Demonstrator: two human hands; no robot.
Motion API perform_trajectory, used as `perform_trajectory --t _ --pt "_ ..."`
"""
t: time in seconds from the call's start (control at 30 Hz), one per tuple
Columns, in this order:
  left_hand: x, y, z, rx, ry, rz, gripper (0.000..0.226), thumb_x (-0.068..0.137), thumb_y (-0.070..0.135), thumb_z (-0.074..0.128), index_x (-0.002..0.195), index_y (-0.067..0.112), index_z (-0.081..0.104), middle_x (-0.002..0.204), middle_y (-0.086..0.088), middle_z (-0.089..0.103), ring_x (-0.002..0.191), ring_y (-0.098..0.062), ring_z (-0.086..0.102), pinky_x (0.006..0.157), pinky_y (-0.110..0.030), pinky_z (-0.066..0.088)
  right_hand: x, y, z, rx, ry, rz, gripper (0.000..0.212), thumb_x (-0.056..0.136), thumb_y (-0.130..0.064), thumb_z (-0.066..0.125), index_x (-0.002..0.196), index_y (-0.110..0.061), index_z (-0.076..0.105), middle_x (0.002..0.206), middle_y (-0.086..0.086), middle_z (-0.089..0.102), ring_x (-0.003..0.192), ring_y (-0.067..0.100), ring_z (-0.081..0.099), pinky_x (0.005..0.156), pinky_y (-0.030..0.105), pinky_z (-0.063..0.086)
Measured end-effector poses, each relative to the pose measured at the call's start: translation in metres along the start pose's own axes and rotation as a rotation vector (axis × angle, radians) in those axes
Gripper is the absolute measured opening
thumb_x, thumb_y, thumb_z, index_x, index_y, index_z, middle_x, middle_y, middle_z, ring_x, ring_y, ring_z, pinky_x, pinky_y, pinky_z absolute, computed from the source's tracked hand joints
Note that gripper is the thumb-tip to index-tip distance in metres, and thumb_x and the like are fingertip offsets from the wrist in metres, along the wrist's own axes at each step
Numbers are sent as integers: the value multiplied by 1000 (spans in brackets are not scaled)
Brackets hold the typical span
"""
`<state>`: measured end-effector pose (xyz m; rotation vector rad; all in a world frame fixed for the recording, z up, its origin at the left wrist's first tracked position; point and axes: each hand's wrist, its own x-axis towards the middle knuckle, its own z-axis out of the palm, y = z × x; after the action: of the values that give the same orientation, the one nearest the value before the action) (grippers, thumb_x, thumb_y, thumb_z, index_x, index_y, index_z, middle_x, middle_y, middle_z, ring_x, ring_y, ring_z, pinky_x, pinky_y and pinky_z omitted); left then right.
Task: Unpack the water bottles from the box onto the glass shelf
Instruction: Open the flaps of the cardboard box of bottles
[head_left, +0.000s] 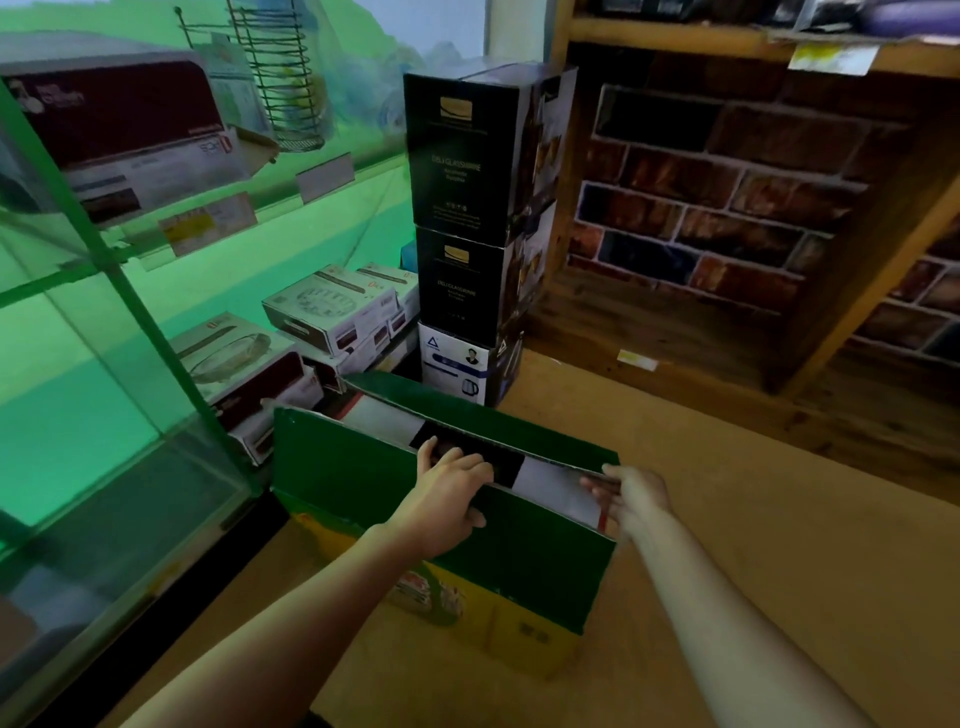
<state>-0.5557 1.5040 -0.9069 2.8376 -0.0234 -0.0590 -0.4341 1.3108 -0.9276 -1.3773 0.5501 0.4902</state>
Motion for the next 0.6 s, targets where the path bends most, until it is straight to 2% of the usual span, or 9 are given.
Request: perform_trajectory --t 0.13,0.23,0.27,0.33,0.43,0.47,0.53,0.6 --pt "4 11 1 18 34 31 30 81 11 59 111 15 54 112 3 51 118 -20 40 117 -47 1 -3 -7 -11 135 41 -14 20 93 7 45 75 0 48 68 18 54 30 14 56 33 17 46" --pt "6 19 3 37 53 45 32 83 13 58 114 16 53 115 3 51 118 -19 41 117 -45 3 -1 -9 -15 225 43 -17 12 95 3 44 84 3 49 72 19 54 51 25 60 36 21 50" --pt "6 21 3 54 55 51 32 84 15 58 116 17 53 117 4 50 119 -19 40 117 -44 4 -1 -9 -15 244 27 -24 7 96 0 45 92 3 50 73 19 54 60 25 58 41 24 53" --pt "7 21 1 88 53 64 34 85 18 58 118 19 52 120 5 51 120 -18 40 116 -42 7 -1 -12 -16 258 -34 -52 13 98 -9 47 105 1 50 82 18 58 71 24 58 60 29 55" --pt "6 18 -1 125 49 92 34 84 23 60 117 19 52 120 5 52 118 -18 43 109 -39 18 -2 -17 -16 112 -154 -148 29 96 -25 50 120 -8 52 118 15 58 104 25 60 90 38 51" --pt "5 17 -2 137 48 102 35 84 25 61 117 19 53 119 5 52 116 -18 44 106 -38 22 -2 -19 -15 26 -181 -199 37 96 -26 50 130 -12 48 134 12 50 119 25 53 99 40 46" --pt "3 16 -4 157 54 130 35 82 27 63 115 18 55 117 5 54 113 -19 47 97 -34 27 2 -22 -12 -166 -210 -293 52 97 -29 48 145 -18 33 156 2 23 141 23 28 112 45 34" --pt "1 17 -8 168 52 162 33 81 27 65 111 16 56 115 4 56 111 -18 49 91 -31 30 7 -23 -9 -354 -216 -340 58 97 -35 47 149 -24 24 161 -5 -2 148 22 7 117 48 21"
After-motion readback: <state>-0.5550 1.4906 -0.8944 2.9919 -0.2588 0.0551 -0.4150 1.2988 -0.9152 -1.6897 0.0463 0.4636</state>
